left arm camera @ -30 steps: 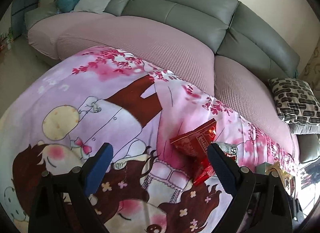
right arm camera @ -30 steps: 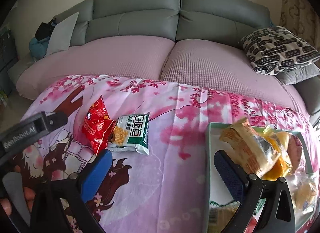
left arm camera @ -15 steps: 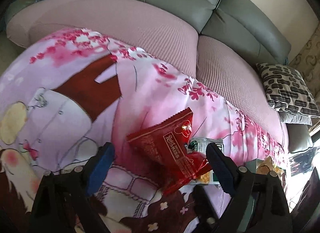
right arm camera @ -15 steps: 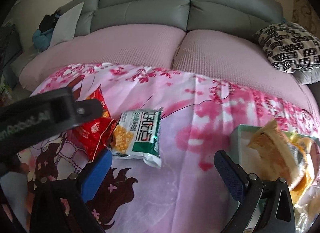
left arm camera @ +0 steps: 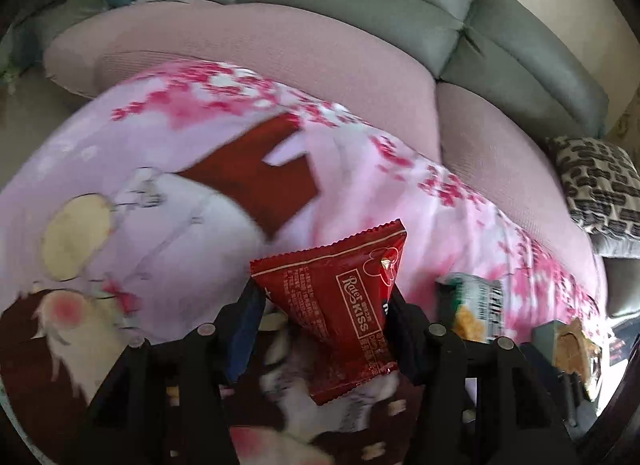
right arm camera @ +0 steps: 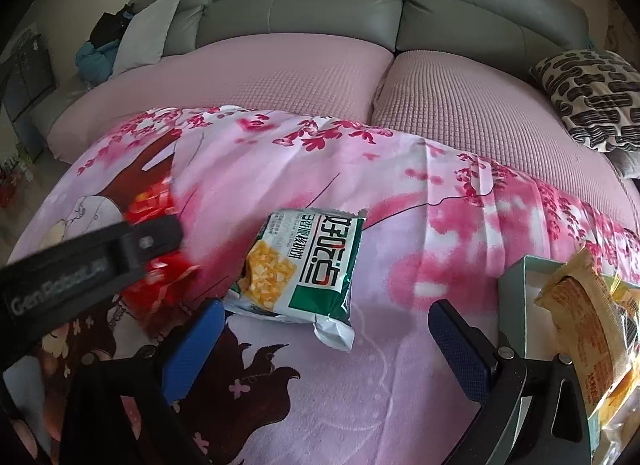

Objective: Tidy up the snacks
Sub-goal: 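Grasp the red Rose Kiss bag with the left tool while the right tool grasps the corn snack bag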

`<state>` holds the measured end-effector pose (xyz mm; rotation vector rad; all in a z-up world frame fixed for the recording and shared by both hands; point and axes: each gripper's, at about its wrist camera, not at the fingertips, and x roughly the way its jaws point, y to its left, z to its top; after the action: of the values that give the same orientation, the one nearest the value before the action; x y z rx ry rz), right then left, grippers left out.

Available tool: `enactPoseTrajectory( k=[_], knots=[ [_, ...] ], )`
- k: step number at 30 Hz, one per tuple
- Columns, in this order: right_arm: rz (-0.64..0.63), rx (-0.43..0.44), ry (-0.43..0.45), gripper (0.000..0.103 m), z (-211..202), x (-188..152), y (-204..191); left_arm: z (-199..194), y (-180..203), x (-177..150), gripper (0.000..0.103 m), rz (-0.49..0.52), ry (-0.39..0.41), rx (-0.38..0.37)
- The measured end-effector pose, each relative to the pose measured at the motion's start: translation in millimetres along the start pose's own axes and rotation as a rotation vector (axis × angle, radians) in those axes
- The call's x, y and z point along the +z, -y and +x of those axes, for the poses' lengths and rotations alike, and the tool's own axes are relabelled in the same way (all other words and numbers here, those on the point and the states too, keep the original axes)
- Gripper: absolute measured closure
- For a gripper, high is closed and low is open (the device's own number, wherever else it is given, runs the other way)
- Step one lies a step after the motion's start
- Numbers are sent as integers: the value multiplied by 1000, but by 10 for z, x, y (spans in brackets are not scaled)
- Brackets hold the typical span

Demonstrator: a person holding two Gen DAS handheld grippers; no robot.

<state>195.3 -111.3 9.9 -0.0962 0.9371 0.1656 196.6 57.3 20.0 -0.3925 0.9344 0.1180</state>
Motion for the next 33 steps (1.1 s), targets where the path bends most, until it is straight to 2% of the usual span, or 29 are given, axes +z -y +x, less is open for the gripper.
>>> enactPoseTrajectory(
  k=[4,8,12,19,21,23,26,33],
  knots=[
    [3,16,0,0,16,35,-3,-74,-178,-33,44,-14,22,44],
    [14,61,-3,0,43,66,-13,-71,-230,-35,43,-12,22,29],
    [30,63,8,1,46,111,-24,-57,-222,-38,43,3,27,35],
    [43,76,-11,21,96,126,-38,-54,-185,-69,44,31,18,37],
    [44,89,-17,27,90,122,-45,-54,-174,-72,50,30,14,31],
    [49,92,-18,41,71,126,-48,-60,-155,-89,54,29,6,18],
    [53,99,-27,44,24,126,-61,-63,-116,-129,59,32,-10,5],
    [34,89,-24,44,-253,-26,-67,-221,-102,-188,60,10,-23,0]
  ],
)
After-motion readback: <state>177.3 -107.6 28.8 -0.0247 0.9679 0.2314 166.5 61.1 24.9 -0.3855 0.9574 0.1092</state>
